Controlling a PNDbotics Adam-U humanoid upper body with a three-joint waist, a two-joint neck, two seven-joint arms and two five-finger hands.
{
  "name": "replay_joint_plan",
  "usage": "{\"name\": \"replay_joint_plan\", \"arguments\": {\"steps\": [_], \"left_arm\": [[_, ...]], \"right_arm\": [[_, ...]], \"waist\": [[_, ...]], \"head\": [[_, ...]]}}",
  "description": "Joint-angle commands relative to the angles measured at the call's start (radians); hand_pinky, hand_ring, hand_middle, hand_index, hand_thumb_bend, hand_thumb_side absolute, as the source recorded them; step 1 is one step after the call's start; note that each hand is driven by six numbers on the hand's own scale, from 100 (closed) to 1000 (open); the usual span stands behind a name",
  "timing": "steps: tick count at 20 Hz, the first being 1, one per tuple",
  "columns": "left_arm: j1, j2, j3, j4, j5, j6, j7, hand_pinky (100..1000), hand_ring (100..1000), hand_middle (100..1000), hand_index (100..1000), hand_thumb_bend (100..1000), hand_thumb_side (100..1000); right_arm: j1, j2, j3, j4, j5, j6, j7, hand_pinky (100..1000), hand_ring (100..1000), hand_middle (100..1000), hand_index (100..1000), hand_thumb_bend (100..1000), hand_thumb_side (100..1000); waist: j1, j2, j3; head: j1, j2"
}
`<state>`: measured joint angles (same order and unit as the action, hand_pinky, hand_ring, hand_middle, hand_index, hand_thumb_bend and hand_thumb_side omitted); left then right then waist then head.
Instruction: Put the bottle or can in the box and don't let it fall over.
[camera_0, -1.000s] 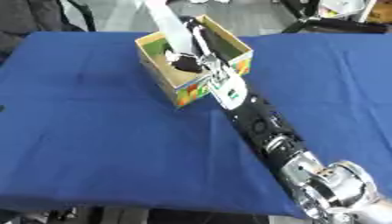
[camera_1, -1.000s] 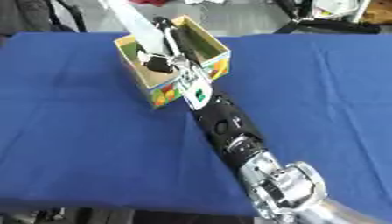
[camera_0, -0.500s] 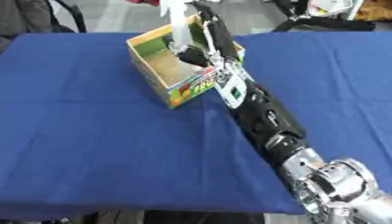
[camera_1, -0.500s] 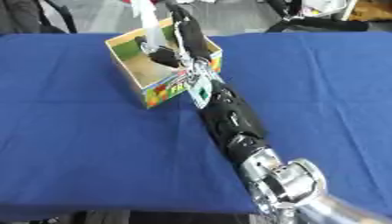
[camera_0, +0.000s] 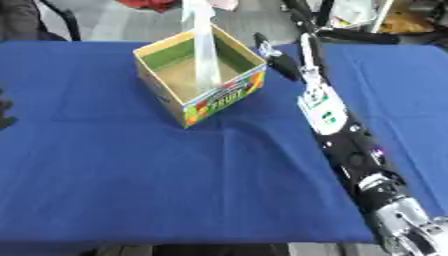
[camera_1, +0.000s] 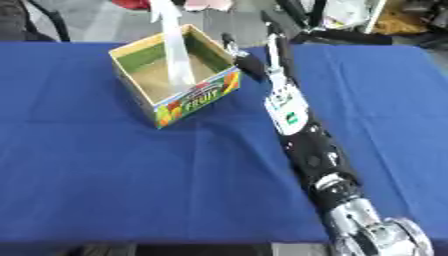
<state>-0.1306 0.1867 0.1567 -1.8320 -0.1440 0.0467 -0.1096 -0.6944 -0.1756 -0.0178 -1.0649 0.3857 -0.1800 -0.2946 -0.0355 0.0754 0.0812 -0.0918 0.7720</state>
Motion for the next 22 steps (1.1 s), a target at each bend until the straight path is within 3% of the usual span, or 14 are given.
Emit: {"name": "replay_joint_plan", "arguments": {"steps": [1,5,8,11,12,13,14,15,19,22], "left_arm": [[-0.002,0.032,0.009,-0.016,-0.008,0.001,0.007,855,893,902,882,581,819],[0.0,0.036,0.006,-0.014,-0.008,0.002,0.004,855,894,903,882,582,817],[0.003,0.036,0.005,-0.013,-0.007,0.001,0.002,855,894,903,883,582,817],[0.004,0.035,0.005,-0.012,-0.007,0.001,0.002,855,894,903,883,582,817],[0.005,0.032,0.007,-0.012,-0.007,0.002,0.003,855,894,904,884,581,819],[0.007,0.028,0.009,-0.01,-0.007,0.003,0.004,855,895,904,884,580,819],[0.009,0.026,0.01,-0.01,-0.008,0.004,0.005,855,895,904,884,580,819],[0.01,0.026,0.01,-0.009,-0.009,0.004,0.005,855,895,904,884,580,819],[0.017,0.027,0.007,-0.008,-0.009,0.004,0.004,855,895,904,884,578,820],[0.019,0.026,0.006,-0.008,-0.01,0.003,0.002,855,895,904,884,578,820]], "right_arm": [[0.076,-0.061,0.024,-0.189,-0.135,-0.029,0.059,961,932,885,1000,352,614],[0.255,-0.113,0.033,-0.333,-0.262,-0.077,0.207,953,932,887,1000,254,586],[0.357,-0.121,0.009,-0.391,-0.316,-0.095,0.265,950,931,885,1000,226,582],[0.378,-0.122,0.0,-0.41,-0.332,-0.093,0.283,950,931,885,1000,226,582],[0.384,-0.118,-0.005,-0.408,-0.337,-0.09,0.283,943,926,879,925,174,574],[0.4,-0.103,-0.014,-0.399,-0.347,-0.091,0.282,942,924,877,919,164,573],[0.42,-0.084,-0.019,-0.398,-0.353,-0.098,0.284,940,922,875,917,189,472],[0.444,-0.065,-0.022,-0.4,-0.355,-0.106,0.289,939,921,873,917,146,569],[0.541,-0.04,-0.019,-0.444,-0.362,-0.127,0.303,936,918,870,939,140,577],[0.554,-0.037,-0.015,-0.461,-0.365,-0.122,0.307,936,917,868,944,140,578]], "waist": [[-0.003,-0.022,-0.02],[-0.01,-0.027,-0.063],[-0.01,-0.029,-0.078],[-0.01,-0.029,-0.08],[-0.007,-0.026,-0.085],[-0.004,-0.022,-0.092],[-0.004,-0.022,-0.096],[-0.003,-0.022,-0.097],[-0.002,-0.026,-0.097],[0.0,-0.027,-0.094]], "head": [[0.033,-0.002],[0.069,-0.002],[0.087,-0.002],[0.09,-0.002],[0.102,-0.002],[0.117,-0.002],[0.124,-0.002],[0.128,-0.002],[0.131,-0.002],[0.129,-0.002]]}}
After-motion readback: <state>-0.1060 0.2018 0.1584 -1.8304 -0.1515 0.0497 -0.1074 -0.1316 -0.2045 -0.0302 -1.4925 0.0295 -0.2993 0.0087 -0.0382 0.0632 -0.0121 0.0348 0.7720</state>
